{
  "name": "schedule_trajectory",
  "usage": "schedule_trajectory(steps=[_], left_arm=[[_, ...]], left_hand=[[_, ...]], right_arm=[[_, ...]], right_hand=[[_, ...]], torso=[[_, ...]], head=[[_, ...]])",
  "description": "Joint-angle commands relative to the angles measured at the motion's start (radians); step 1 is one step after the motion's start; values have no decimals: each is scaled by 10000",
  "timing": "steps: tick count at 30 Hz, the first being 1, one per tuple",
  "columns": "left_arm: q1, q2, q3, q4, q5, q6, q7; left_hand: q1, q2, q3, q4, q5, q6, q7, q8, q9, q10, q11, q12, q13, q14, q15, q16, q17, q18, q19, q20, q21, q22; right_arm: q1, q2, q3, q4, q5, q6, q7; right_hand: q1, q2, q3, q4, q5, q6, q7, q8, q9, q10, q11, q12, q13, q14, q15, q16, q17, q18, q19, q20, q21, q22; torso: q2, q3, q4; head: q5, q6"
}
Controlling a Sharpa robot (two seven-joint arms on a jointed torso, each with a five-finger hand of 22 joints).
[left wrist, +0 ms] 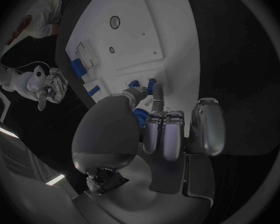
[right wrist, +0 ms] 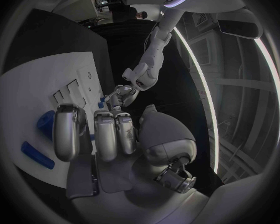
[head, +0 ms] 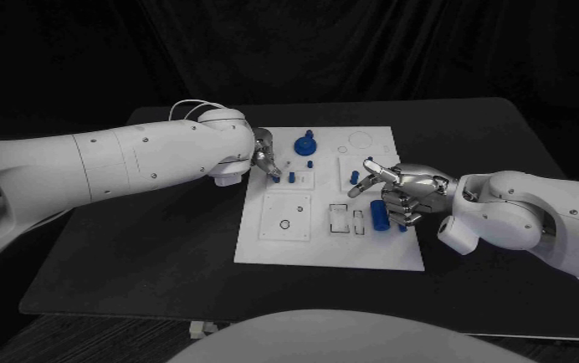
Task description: Assemble the parts on the task board
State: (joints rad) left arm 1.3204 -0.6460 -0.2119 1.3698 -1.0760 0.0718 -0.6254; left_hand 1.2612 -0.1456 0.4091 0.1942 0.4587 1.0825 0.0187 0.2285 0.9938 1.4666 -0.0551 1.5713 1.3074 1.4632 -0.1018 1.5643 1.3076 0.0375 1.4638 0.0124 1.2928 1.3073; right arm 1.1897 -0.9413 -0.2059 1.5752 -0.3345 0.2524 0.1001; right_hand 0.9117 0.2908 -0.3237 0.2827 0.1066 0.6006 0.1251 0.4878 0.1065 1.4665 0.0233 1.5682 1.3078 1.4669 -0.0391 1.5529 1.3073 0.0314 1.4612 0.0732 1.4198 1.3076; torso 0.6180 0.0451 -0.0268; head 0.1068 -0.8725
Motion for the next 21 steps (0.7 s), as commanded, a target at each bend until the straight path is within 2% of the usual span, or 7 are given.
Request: schedule_trajectory(steps=[1, 21], left_arm=[[-56, 40, -1, -7, -59, 131, -16], [-137, 110, -1, -79, -446, 142, 78]], left_hand=[[-37, 21, 104, -16, 27, -19, -81, 21, -13, 1042, -47, -5, 2634, 1076, -59, 65, 2632, 161, 349, -76, -61, 1910], [-53, 41, 129, -22, 18, -31, -75, 16, -15, 1042, -44, -5, 2634, 1076, -57, 65, 2632, 164, 343, -74, -82, 1904]], right_arm=[[-24, -8, 4, 29, -10, 3, -141], [-25, -7, 4, 41, -10, -3, -129]], right_hand=[[-65, -16, 39, -7, 29, -43, 10, 68, -17, 1043, 77, 26, 2630, 852, 67, -48, 2085, 159, 6, 54, -53, 1892], [-53, -19, 48, -16, 40, -45, 12, 71, -23, 1043, 78, 26, 2630, 850, 68, -50, 2081, 160, 4, 56, -57, 1889]], torso=[[-1, 0, 0], [-1, -1, 0]], head=[[5, -1], [1, -1]])
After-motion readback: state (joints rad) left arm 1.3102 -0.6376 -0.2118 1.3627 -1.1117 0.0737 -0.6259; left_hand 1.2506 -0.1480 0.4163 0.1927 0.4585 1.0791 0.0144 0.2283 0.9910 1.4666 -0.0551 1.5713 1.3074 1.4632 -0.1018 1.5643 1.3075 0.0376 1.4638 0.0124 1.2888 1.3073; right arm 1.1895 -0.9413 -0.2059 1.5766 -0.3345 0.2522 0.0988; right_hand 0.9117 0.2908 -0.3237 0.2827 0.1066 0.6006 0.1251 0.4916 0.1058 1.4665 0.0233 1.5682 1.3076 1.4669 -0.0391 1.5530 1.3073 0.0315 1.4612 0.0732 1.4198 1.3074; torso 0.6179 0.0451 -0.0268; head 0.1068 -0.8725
